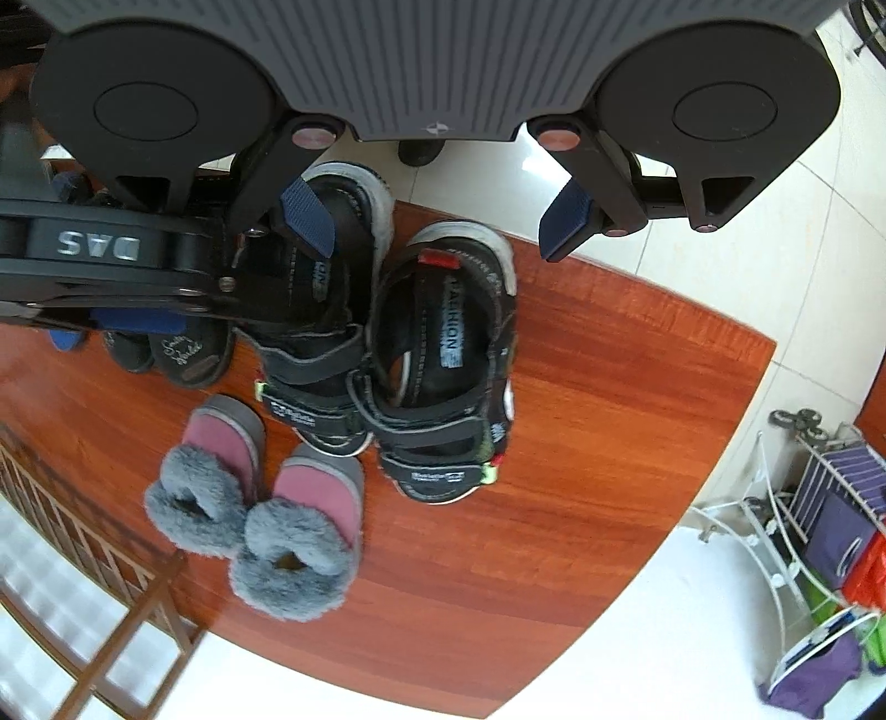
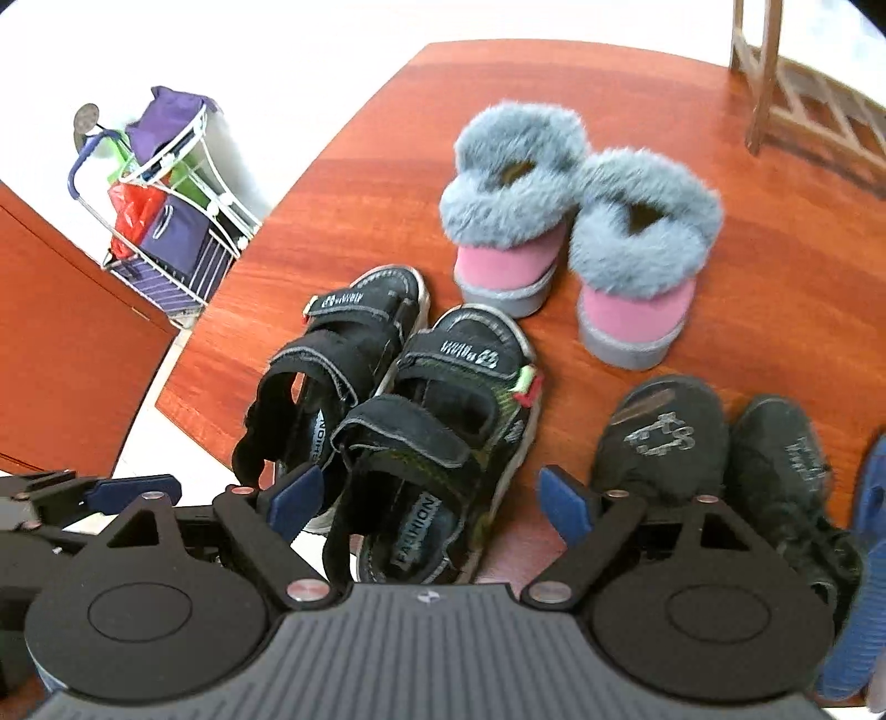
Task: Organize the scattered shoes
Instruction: 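Lower the black sandal beside the other black sandal and open the right tool, then move the left tool to the lavender sneaker while the right tool reaches the green clogs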
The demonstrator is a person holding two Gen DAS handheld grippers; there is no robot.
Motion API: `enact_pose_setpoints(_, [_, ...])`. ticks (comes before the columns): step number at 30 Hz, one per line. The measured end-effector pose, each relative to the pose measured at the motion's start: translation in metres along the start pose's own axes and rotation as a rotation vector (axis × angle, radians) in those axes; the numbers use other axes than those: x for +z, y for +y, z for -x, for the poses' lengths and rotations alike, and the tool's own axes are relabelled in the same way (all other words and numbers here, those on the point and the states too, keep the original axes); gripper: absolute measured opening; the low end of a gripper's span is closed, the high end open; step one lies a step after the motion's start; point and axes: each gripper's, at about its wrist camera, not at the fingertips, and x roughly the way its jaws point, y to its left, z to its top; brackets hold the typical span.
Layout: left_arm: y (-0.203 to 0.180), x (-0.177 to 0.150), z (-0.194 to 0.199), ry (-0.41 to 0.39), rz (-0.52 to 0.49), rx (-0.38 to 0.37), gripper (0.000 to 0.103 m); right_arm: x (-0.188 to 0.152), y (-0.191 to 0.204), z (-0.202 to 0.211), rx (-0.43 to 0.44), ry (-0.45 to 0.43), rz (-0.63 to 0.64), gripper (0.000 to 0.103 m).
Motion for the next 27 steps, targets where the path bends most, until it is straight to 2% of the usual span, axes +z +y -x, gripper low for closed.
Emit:
enact_pose_setpoints(2, [-0.007,0.001,0.003,-0.002,-0.024,-0.01,0.083,-0.001,-0.004,0.012,0.002,-0.016,-0.003,0.093])
enact_pose_setpoints(13, [-0.054,0.007,0.008,-0.006,-0.222,-0.084,0.083,-0.017,-0.037,0.059,-0.079,-0.125,-0.039,0.095])
enact_pose_setpoints(20, [-0.086,0.013,0.004,0.0,-0.326,-0.125,0.084,-0.026,-0.075,0.085,-0.105,-0.184,-0.147,0.096])
enact_pose_setpoints(27, [-0.12,0.021,0.0,0.005,-0.384,-0.158,0.085,-0.042,-0.121,0.107,-0.158,-0.22,-0.249,0.096])
